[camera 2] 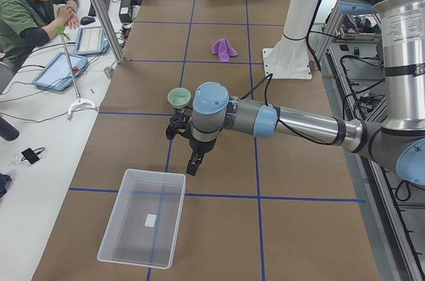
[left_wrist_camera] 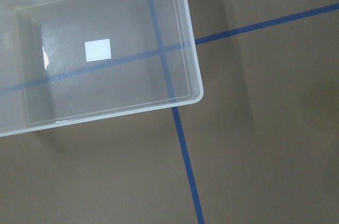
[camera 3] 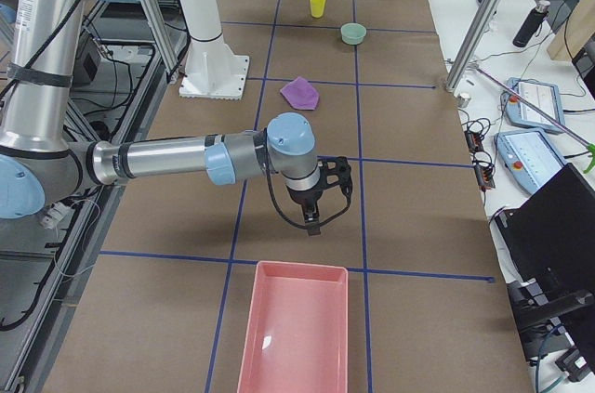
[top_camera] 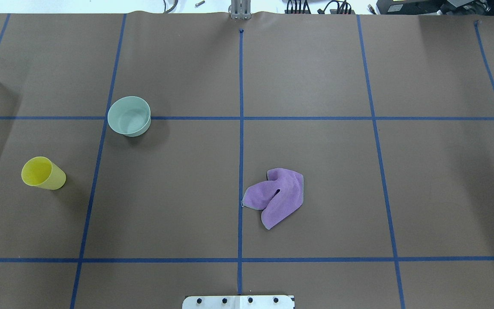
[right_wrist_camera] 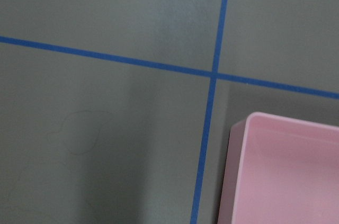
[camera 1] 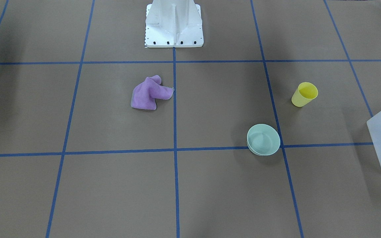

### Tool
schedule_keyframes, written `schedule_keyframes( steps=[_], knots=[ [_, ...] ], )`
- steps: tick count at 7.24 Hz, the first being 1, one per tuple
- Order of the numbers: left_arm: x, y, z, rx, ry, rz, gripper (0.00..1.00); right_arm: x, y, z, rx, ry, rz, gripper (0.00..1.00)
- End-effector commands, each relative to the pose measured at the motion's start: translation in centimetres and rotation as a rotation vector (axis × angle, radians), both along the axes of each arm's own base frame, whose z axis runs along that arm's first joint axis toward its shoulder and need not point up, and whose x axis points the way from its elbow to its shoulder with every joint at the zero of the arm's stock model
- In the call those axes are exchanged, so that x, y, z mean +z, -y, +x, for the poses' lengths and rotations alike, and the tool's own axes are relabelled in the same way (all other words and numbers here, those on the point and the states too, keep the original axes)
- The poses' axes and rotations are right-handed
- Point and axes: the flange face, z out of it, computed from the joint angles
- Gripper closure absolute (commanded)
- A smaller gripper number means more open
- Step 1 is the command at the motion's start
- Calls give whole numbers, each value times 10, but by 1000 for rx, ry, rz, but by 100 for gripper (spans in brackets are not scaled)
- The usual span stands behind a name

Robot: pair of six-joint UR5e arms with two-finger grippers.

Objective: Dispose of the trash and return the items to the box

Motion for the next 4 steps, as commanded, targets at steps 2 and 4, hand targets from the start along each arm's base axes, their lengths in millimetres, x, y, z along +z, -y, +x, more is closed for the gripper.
schedule_keyframes(
  steps=[2,4],
  knots=[
    [11,23,0,0,-4,233,1,-33,18,-22,34,42,51,0],
    [7,11,8,-32,-88,199,1,-72,30,-58,67,97,10,0]
  ],
)
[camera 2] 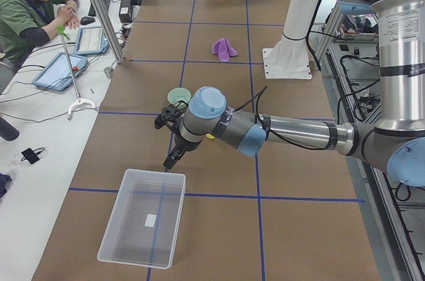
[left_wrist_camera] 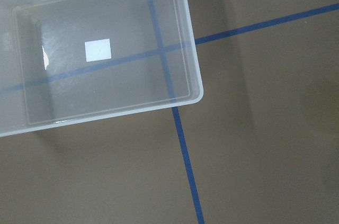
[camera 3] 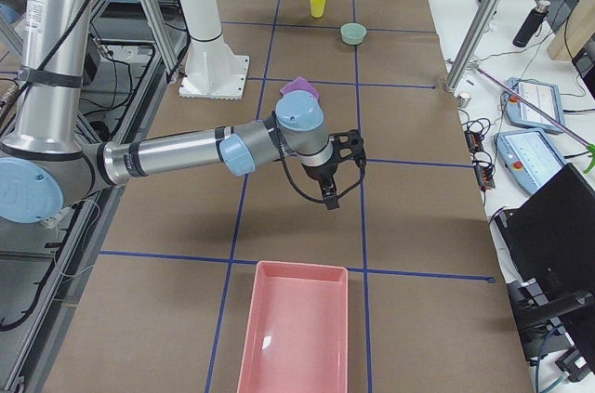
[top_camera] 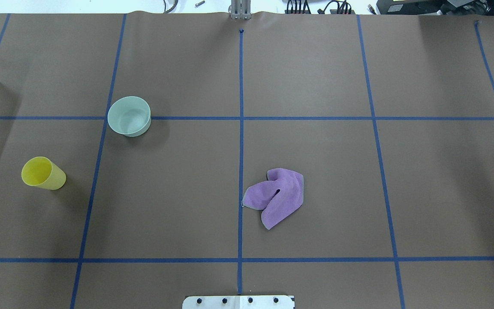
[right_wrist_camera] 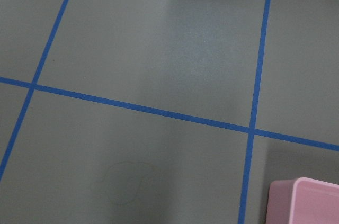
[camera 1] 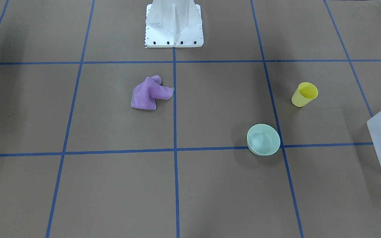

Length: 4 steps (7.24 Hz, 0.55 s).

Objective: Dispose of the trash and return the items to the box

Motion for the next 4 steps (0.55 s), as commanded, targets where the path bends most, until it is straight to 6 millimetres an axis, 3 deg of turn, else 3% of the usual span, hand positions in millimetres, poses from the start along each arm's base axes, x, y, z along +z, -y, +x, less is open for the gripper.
schedule_keyframes(
  steps=[1,3,4],
  knots=[
    [-4,-10,22,-50,-104,-58,1,-50,6,-56,46,70,-70,0],
    [-12,-9,90,-113,-236,-298,1,-74,-4,-123,100,18,-103,0],
    [-17,-12,125,-116,-275,-377,1,-82,-5,-146,119,14,-115,0]
  ],
)
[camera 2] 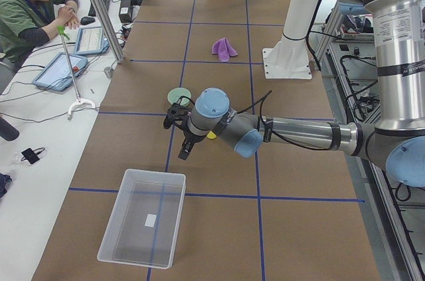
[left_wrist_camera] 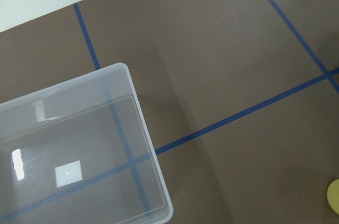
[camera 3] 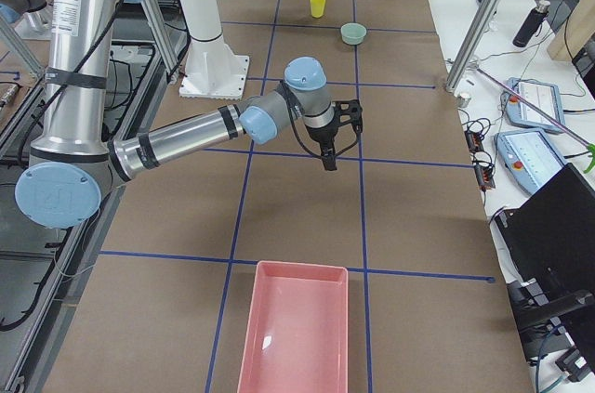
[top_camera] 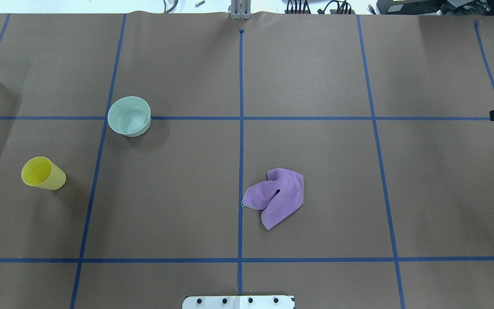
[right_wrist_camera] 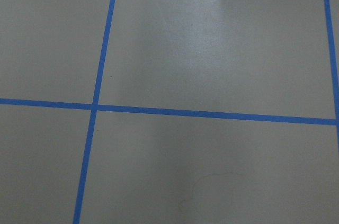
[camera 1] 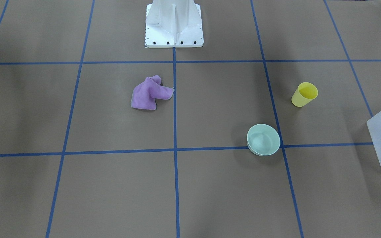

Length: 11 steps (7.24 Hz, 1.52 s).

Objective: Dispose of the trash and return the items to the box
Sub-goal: 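Reach the left gripper to the yellow cup and grasp it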

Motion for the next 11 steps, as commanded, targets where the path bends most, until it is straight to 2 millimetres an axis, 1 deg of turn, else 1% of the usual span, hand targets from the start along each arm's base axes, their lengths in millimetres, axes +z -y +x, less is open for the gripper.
schedule_keyframes(
  steps=[1,2,4,5,6,7,8,9,11],
  knots=[
    [-10,-9,76,2,-73,-147,1,-15,-7,-48,20,-11,-21,0],
    [-10,-16,104,-1,-94,-135,1,-15,-9,-55,15,-13,-23,0],
    [-7,-23,153,-26,-65,-173,1,-15,-10,-57,12,-15,-22,0],
    [-11,-25,172,-22,-61,-178,1,-15,-10,-58,15,-22,-17,0],
    [-9,-29,182,-2,-56,-179,1,-14,-10,-59,13,-22,-19,0],
    [-8,-33,196,4,-36,-165,7,-15,-10,-59,15,-25,-16,0],
    [-2,-37,206,12,-16,-162,26,-15,-10,-60,14,-26,-15,0],
    [2,-37,208,14,-11,-166,44,-14,-10,-60,15,-27,-16,0],
    [4,-42,217,34,-5,-168,70,-15,-10,-61,14,-27,-14,0]
  ],
)
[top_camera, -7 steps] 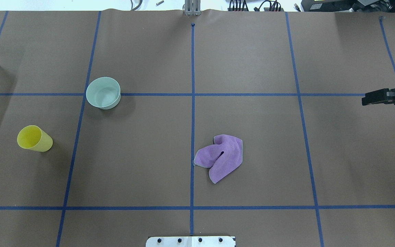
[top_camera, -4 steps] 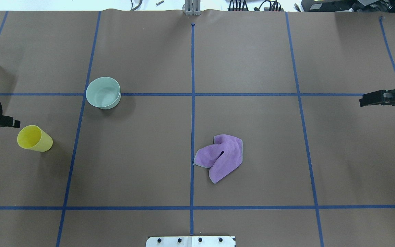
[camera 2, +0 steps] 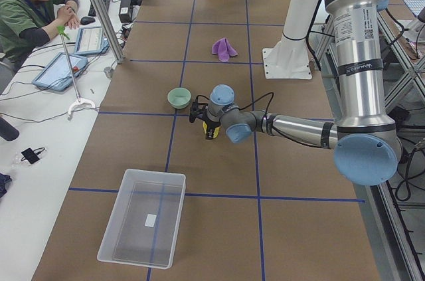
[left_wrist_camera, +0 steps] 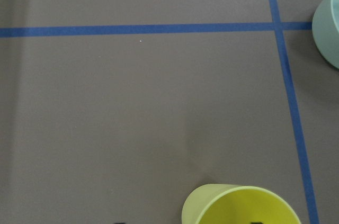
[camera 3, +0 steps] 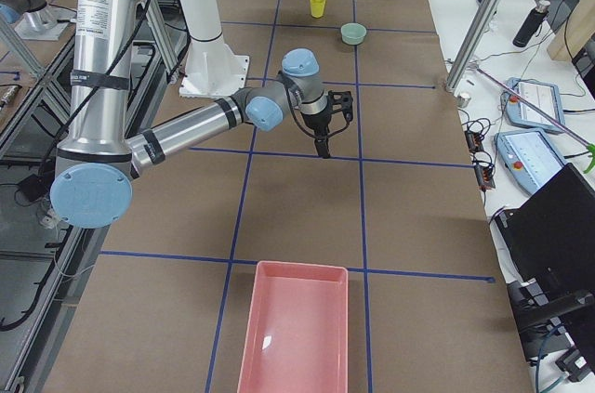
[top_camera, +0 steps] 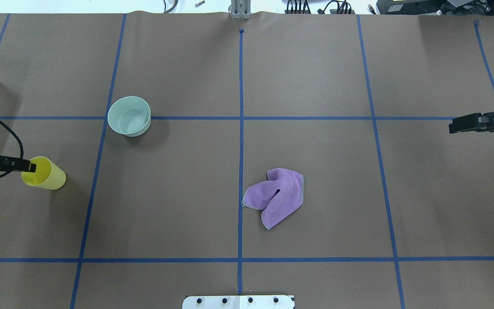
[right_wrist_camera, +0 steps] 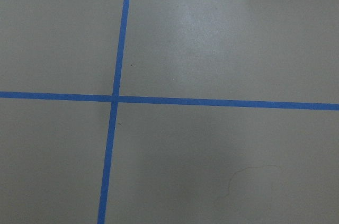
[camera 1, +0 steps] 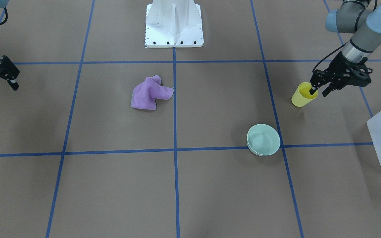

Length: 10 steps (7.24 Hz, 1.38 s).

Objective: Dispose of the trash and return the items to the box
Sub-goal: 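Reach the left gripper to the yellow cup and grasp it, then lift the yellow cup with the left gripper and drop it into the clear bin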

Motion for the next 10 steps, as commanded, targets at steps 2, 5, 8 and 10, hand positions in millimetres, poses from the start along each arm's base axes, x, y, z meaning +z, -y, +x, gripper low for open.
schedule_keyframes(
  steps=[2,5,8,10],
  knots=[
    [-3,-3,5,12,-18,24,100,0,0,0,0,-1,0,0],
    [-21,3,-33,0,-72,24,100,0,0,-1,-2,-2,1,0],
    [4,55,-173,-30,67,113,100,1,-1,-4,-6,-2,1,0],
    [34,112,-244,55,209,163,100,2,-2,-6,-12,-3,0,0]
  ],
)
